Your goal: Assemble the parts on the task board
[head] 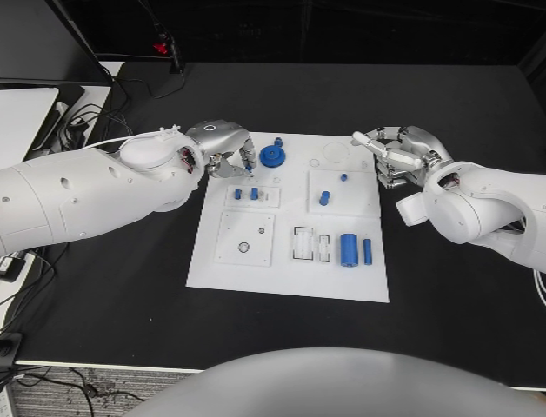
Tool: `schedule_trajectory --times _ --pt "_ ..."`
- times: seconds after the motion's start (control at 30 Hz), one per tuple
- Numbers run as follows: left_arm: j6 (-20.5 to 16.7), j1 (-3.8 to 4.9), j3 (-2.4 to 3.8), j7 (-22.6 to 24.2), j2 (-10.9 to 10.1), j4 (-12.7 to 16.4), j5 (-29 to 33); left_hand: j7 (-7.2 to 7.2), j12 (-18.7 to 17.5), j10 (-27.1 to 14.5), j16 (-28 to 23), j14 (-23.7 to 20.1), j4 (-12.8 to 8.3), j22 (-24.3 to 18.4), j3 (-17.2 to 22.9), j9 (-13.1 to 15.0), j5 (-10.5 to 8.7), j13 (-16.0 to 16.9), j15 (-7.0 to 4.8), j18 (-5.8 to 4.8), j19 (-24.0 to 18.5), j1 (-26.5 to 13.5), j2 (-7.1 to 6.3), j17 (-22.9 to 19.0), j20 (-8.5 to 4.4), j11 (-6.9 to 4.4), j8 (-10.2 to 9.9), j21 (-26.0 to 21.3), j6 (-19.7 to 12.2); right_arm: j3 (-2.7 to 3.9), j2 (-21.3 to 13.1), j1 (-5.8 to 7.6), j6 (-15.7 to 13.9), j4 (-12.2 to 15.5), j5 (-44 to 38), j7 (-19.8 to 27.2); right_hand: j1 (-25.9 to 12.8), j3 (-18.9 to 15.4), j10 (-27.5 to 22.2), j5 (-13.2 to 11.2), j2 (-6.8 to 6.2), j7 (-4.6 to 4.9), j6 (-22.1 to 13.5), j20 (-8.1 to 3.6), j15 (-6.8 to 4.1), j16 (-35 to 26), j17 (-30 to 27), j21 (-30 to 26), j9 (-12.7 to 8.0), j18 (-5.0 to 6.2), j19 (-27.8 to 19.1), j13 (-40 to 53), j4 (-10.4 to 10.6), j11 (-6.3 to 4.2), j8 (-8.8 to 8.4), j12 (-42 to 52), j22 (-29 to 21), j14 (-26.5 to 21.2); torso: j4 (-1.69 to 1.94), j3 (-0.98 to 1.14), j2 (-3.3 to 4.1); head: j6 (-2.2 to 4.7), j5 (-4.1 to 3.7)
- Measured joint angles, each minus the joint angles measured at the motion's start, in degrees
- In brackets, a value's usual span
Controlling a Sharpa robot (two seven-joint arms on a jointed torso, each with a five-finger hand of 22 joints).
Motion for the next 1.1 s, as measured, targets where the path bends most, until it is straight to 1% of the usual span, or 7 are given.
schedule_trajectory --times 0.2,0.3,0.4,0.67,1.1 --pt "0.9 -0.16 0.01 -0.05 0.25 -0.39 0.17 0.0 -0.34 0.0 0.0 0.0 0.0 0.0 0.0 0.01 0.0 0.0 0.0 0.0 0.0 0.0 0.0 0.0 0.0 0.0 -0.22 -0.35 -0.01 0.0 0.0 -0.01 0.0 0.02 0.0 0.0 0.0 0.0 0.0 0.0 0.0 0.0 0.0 0.0 0.0 0.0 0.0 0.0 0.0 0.0 0.0 0.0 0.0 0.0 0.0 0.0 0.0 0.0 0.0 0.0 0.0 0.0 -0.16" --pt "1.1 -0.16 0.06 -0.05 0.35 -0.44 0.22 0.08 -0.34 0.0 0.0 0.0 0.0 0.0 0.0 0.02 0.0 0.0 0.0 0.0 0.0 0.0 -0.01 0.0 0.0 0.0 -0.27 -0.35 -0.1 0.0 -0.02 -0.01 0.0 0.02 0.0 0.0 0.0 0.0 0.0 0.0 0.0 0.0 0.0 0.0 0.0 0.0 0.0 0.0 0.0 0.0 0.0 0.0 0.0 0.0 0.0 0.0 0.0 0.0 0.0 0.01 0.0 0.0 -0.21" --pt "1.24 -0.16 0.06 -0.04 0.5 -0.46 0.27 0.07 -0.34 0.0 0.0 0.0 0.0 0.0 0.0 0.06 0.0 0.0 0.0 0.0 0.0 -0.28 -0.29 0.0 0.0 0.0 -0.29 -0.35 -0.11 0.0 -0.05 -0.01 0.0 0.03 0.0 0.0 0.0 0.0 0.0 0.0 0.0 0.0 0.0 0.0 0.0 0.0 0.0 0.0 0.0 0.0 0.0 0.0 0.0 0.0 0.0 0.0 0.0 0.0 0.01 0.03 0.0 0.0 -0.26" --pt "1.4 -0.21 0.09 0.03 0.63 -0.49 0.38 0.0 -0.34 0.0 0.0 0.0 0.0 0.0 0.0 0.09 0.0 0.0 0.0 0.0 0.0 -0.3 -0.31 -0.01 0.0 0.0 -0.44 -0.35 -0.19 0.0 -0.11 -0.02 0.0 0.05 0.0 0.01 0.0 0.0 0.0 0.0 0.0 0.0 0.0 0.0 0.0 0.0 -0.01 0.0 0.01 0.0 0.0 0.0 0.0 0.0 0.0 0.0 0.0 0.0 0.04 0.04 -0.01 0.0 -0.38" --pt "1.96 -0.21 0.14 0.04 0.66 -0.37 0.49 0.02 -0.34 0.0 0.0 0.0 0.01 0.0 -0.01 0.06 0.0 0.0 0.0 0.0 0.0 -0.72 -0.19 -0.01 0.0 0.0 -0.37 -0.35 -0.24 0.0 -0.1 -0.02 0.0 0.06 0.0 0.01 0.0 0.0 0.0 0.0 0.0 0.0 0.0 0.0 0.0 0.0 -0.01 0.0 0.01 0.0 0.0 0.0 0.0 0.0 0.0 0.0 0.0 0.0 0.07 0.01 0.01 0.0 -0.34"
